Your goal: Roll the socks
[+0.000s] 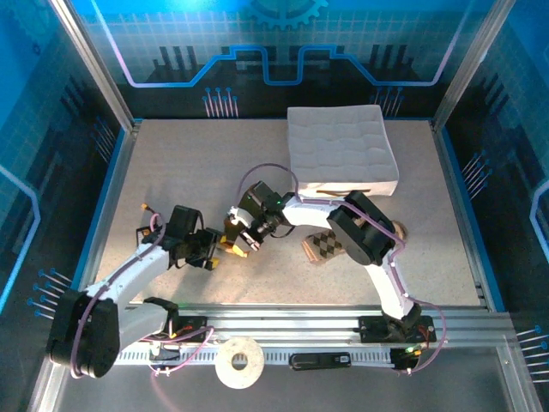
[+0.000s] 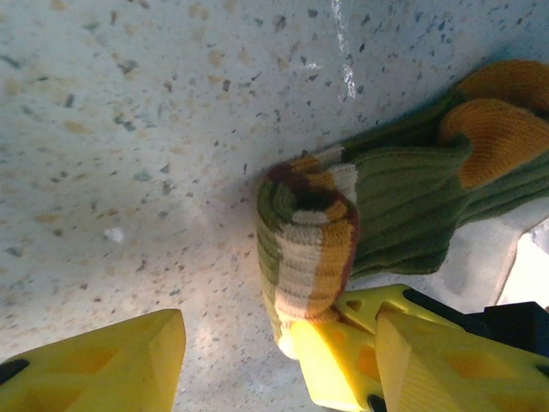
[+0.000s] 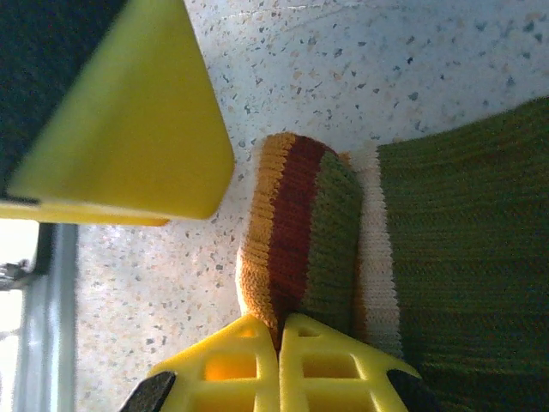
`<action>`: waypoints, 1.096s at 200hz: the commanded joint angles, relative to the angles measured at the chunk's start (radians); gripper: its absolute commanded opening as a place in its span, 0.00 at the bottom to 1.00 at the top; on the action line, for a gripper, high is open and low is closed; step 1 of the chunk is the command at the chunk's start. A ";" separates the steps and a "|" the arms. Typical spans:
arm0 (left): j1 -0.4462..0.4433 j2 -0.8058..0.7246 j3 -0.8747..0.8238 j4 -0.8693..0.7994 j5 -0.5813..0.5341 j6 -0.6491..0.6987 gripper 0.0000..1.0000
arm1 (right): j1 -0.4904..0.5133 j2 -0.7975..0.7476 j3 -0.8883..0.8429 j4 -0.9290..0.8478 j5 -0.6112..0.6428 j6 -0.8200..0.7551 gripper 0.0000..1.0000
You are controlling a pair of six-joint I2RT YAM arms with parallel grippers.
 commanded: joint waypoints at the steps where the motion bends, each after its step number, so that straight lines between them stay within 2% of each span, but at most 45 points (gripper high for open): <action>1: -0.009 0.059 -0.014 0.089 0.020 -0.016 0.61 | -0.013 0.082 -0.007 -0.165 -0.043 0.081 0.00; 25: -0.017 0.124 0.010 0.116 0.013 -0.007 0.60 | -0.025 0.104 0.021 -0.185 -0.075 0.124 0.00; 40: -0.028 0.158 0.022 0.099 0.007 -0.003 0.54 | -0.032 0.113 0.032 -0.187 -0.087 0.150 0.00; 60: -0.044 0.183 0.019 0.050 -0.006 -0.006 0.38 | -0.031 0.102 0.032 -0.181 -0.080 0.154 0.00; 86: -0.050 0.202 0.013 -0.060 -0.021 -0.017 0.09 | -0.020 0.064 0.016 -0.169 -0.059 0.114 0.00; 93: -0.050 0.208 0.012 -0.091 -0.022 -0.026 0.00 | -0.011 0.045 0.006 -0.167 -0.037 0.083 0.04; 113: -0.049 0.216 0.012 -0.174 -0.011 -0.042 0.00 | 0.019 -0.036 -0.056 -0.122 0.056 -0.015 0.19; 134: -0.038 0.214 0.004 -0.219 0.009 -0.054 0.00 | 0.037 -0.156 -0.180 0.009 0.166 -0.094 0.30; 154: -0.002 0.219 -0.009 -0.223 0.052 -0.053 0.00 | 0.055 -0.315 -0.363 0.241 0.288 -0.181 0.39; 177: 0.043 0.219 -0.010 -0.236 0.064 -0.028 0.00 | 0.130 -0.473 -0.579 0.533 0.500 -0.400 0.58; 184: 0.055 0.221 -0.009 -0.240 0.067 -0.018 0.00 | 0.159 -0.487 -0.615 0.580 0.554 -0.476 0.60; 194: 0.071 0.227 -0.003 -0.249 0.071 -0.003 0.00 | 0.191 -0.487 -0.613 0.558 0.610 -0.563 0.60; 219: 0.084 0.263 0.024 -0.263 0.073 0.035 0.00 | 0.268 -0.458 -0.617 0.574 0.723 -0.710 0.61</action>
